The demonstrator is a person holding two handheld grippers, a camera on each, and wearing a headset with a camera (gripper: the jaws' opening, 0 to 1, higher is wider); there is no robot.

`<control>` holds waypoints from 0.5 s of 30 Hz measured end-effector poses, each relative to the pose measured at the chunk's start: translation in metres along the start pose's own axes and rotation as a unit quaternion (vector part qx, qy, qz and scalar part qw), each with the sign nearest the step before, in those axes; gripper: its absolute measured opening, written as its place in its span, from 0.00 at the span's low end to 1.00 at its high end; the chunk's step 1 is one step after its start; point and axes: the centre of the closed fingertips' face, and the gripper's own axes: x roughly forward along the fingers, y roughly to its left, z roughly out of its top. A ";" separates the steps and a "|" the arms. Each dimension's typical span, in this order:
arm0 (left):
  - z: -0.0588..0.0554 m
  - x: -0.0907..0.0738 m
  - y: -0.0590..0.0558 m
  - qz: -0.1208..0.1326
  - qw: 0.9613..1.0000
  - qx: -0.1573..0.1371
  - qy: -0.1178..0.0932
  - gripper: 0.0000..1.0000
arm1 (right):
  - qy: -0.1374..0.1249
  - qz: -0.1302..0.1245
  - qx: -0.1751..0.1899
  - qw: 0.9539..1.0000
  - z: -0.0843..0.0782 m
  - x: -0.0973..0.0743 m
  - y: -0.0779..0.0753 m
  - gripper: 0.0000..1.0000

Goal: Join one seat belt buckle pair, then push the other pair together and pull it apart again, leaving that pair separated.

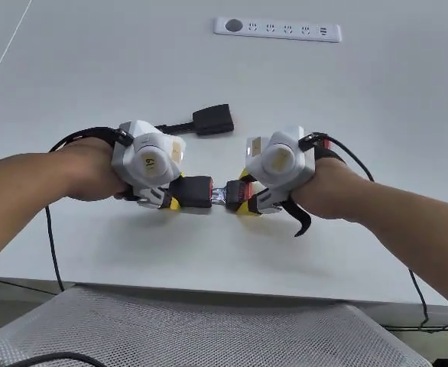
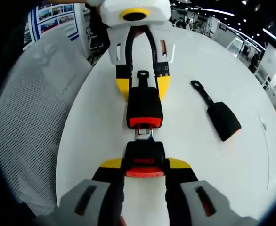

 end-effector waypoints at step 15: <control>0.001 -0.001 -0.001 -0.012 1.000 0.011 0.000 0.31 | -0.022 -0.001 0.007 1.000 0.018 0.004 0.002 0.31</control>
